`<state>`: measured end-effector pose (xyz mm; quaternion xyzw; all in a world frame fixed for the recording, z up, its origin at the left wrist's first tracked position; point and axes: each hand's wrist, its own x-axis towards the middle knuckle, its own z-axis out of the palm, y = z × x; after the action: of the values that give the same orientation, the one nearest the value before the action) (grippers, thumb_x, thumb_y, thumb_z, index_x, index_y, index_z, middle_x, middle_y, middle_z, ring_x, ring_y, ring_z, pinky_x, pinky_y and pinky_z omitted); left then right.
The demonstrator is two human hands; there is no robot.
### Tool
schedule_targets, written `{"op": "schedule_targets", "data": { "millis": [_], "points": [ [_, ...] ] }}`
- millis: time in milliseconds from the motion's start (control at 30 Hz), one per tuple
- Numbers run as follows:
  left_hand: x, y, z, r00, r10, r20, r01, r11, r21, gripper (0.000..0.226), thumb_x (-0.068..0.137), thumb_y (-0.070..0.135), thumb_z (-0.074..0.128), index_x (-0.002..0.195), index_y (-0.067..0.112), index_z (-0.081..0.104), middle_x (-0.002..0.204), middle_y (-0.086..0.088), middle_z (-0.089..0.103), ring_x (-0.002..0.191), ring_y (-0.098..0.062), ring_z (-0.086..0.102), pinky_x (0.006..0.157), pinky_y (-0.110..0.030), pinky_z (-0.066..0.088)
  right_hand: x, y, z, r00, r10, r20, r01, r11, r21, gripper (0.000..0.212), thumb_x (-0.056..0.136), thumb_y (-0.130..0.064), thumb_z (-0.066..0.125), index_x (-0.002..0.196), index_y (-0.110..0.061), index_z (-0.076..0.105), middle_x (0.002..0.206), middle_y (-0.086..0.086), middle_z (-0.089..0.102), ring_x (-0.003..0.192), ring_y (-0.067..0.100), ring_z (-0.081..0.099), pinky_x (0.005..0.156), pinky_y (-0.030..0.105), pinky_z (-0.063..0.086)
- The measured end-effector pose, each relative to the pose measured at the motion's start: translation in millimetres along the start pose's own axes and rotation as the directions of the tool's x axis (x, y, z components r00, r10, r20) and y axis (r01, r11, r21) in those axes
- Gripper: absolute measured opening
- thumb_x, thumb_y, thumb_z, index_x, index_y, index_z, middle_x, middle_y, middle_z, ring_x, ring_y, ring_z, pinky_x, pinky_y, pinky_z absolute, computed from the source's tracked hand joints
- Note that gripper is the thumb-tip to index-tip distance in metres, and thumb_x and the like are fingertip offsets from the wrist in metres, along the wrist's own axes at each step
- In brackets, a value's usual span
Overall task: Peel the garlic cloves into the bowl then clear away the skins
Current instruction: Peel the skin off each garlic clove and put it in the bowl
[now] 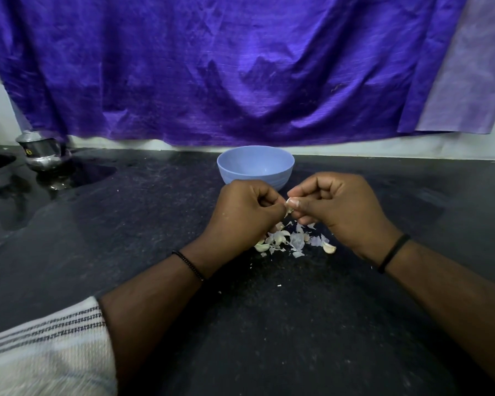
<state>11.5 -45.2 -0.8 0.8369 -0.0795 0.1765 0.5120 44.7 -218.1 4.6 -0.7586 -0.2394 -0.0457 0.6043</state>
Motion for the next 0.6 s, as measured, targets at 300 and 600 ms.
{"op": "schedule_targets", "data": {
  "millis": [300,600],
  "points": [
    [3.1,-3.0,-1.2,1.000,-0.013,0.001,0.013,1.000,0.004,0.012,0.082,0.009,0.075,0.070,0.012,0.071,0.053,0.001,0.066,0.043,-0.008,0.056,0.046,-0.024,0.045,1.1,0.7,0.9,0.996,-0.058,0.065,0.061,0.997,-0.045,0.018,0.082,0.001,0.076,0.091,-0.015,0.076,0.079,0.002,0.076,0.066,0.008,0.068,0.062,0.019,0.053],
    [3.2,-3.6,-0.2,1.000,-0.014,-0.009,0.014,1.000,-0.008,0.009,0.079,0.007,0.075,0.071,0.009,0.070,0.054,-0.002,0.065,0.044,-0.008,0.055,0.046,-0.025,0.046,-0.2,1.0,0.5,0.993,-0.060,0.104,0.069,0.994,-0.087,0.013,0.086,-0.006,0.073,0.095,-0.016,0.074,0.087,0.005,0.076,0.079,0.023,0.070,0.075,0.034,0.059]
  ]
}}
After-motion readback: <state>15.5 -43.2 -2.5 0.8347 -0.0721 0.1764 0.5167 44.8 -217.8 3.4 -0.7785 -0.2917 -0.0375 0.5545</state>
